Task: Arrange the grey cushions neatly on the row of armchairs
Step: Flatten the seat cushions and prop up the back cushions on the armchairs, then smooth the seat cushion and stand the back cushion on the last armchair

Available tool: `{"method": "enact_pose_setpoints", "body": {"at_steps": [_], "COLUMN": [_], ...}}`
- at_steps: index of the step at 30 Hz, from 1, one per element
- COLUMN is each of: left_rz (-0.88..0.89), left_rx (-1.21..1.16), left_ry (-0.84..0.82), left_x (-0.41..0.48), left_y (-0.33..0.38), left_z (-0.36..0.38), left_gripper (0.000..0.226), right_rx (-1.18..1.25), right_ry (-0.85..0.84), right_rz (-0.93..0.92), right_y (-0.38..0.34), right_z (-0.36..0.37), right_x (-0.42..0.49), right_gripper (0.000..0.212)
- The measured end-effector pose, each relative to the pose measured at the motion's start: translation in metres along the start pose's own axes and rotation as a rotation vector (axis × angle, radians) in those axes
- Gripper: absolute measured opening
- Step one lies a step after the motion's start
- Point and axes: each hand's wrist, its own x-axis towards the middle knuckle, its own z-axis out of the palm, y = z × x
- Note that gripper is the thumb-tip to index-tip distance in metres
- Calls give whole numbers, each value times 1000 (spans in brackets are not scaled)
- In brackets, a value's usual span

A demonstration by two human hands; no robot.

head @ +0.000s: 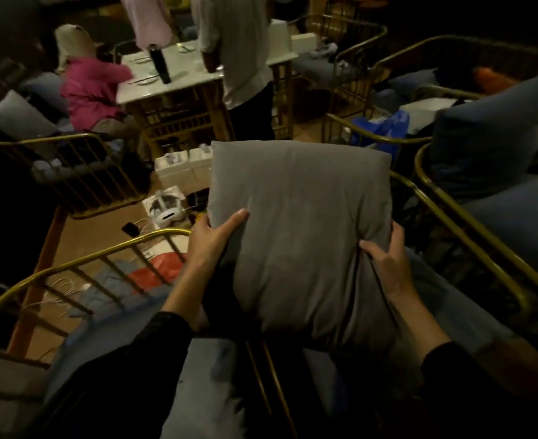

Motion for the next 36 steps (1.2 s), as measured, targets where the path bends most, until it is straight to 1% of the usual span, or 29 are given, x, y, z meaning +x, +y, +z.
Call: {"method": "enact_pose_setpoints", "body": {"at_steps": [2, 4, 9, 12, 14, 16, 17, 19, 21, 22, 23, 25, 26, 27, 29, 31, 32, 34, 36], "left_rz": [-3, -11, -109, -210, -269, -302, -306, -316, -289, -263, -218, -121, -90, -59, 18, 88, 90, 33, -35], "left_rx": [27, 34, 53, 167, 349, 528, 577, 614, 629, 625, 612, 569, 521, 455, 346, 275, 249, 215, 252], "left_ry": [-54, -118, -272, -354, -418, -443, -444, -448, -483, -501, -505, -462, -429, -391, -286, -172, -119, -44, 3], "left_x": [-2, -9, -25, -29, -30, -30, -28, -24, -21, -21, -20, -20, -19, -17, -9, 1, 6, 12, 12], "left_y": [-4, -12, -54, -81, -94, -103, -106, -107, -107, -104, -101, -93, -88, -85, -85, -95, -106, -131, -160], "left_z": [41, 80, 146, 164, 170, 171, 170, 169, 166, 162, 158, 142, 131, 117, 80, 35, 11, -38, -83], "left_gripper": [64, 68, 70, 91, 102, 98, 95, 93, 89, 83, 72, 37, 23, 17, 22, 20, 18, 18, 18], "right_rx": [-10, -25, -72, -195, -305, -380, -410, -473, -569, -638, -702, -769, -794, -820, -843, -800, -767, -727, -777], "right_ry": [82, 129, 160, 107, 44, 22, 24, 49, 101, 140, 187, 258, 258, 234, 131, 4, -65, -200, -331], "right_rz": [39, 93, 231, 298, 349, 415, 431, 446, 450, 443, 430, 366, 295, 203, 27, -105, -152, -207, -168], "right_y": [14, 30, 79, 110, 133, 148, 150, 149, 145, 141, 136, 123, 116, 109, 94, 78, 70, 60, 59], "right_z": [-34, -66, -115, -121, -120, -118, -115, -108, -99, -92, -83, -57, -40, -21, 24, 76, 104, 160, 213], "right_x": [9, 18, 38, 44, 47, 50, 50, 50, 49, 47, 44, 35, 29, 22, 7, -13, -24, -50, -75], "right_gripper": [62, 60, 63, 69, 76, 81, 83, 85, 83, 80, 76, 70, 68, 67, 68, 66, 64, 61, 66]}}
